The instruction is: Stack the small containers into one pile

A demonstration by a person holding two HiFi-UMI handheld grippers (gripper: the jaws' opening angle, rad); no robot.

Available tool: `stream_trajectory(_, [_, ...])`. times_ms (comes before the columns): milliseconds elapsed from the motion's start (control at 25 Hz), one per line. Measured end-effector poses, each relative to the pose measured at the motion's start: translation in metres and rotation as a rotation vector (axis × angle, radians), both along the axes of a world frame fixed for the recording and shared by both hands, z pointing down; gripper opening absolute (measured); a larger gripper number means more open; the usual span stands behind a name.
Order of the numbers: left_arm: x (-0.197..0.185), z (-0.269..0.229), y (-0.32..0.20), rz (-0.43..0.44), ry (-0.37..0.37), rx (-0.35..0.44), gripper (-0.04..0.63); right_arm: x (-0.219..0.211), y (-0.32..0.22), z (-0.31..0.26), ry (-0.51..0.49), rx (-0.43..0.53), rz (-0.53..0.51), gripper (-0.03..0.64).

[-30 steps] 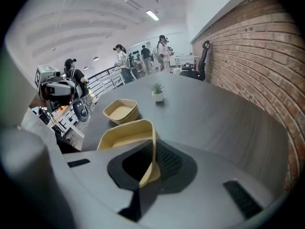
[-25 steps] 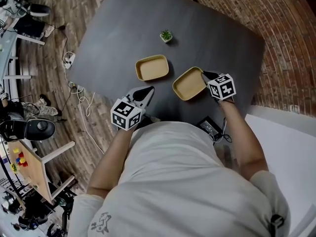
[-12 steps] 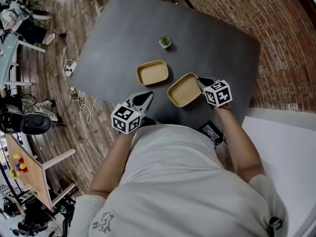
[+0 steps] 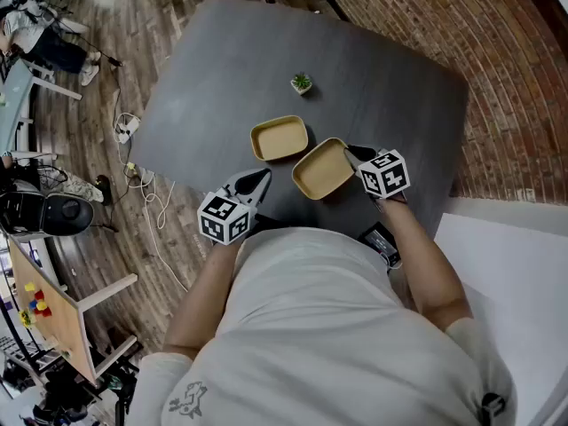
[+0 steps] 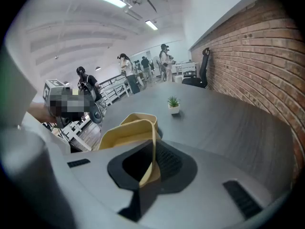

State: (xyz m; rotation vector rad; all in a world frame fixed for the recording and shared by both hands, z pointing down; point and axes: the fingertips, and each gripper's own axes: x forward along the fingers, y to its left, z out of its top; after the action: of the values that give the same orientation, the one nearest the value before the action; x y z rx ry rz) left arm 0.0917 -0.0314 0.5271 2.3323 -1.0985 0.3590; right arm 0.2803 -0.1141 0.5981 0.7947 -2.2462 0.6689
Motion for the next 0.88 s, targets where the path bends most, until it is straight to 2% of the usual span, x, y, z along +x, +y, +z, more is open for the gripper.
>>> stream_trajectory(600, [-0.053,0.01,-0.03,-0.006,0.013,-0.037,0.011,-0.066,-0.024,-0.004,-0.076,-0.064,0.061,0.025])
stream_trajectory(880, [-0.074,0.021,-0.052,0.019,0.018,-0.062,0.011,-0.087,-0.041,0.006,-0.107,-0.113,0.167,0.025])
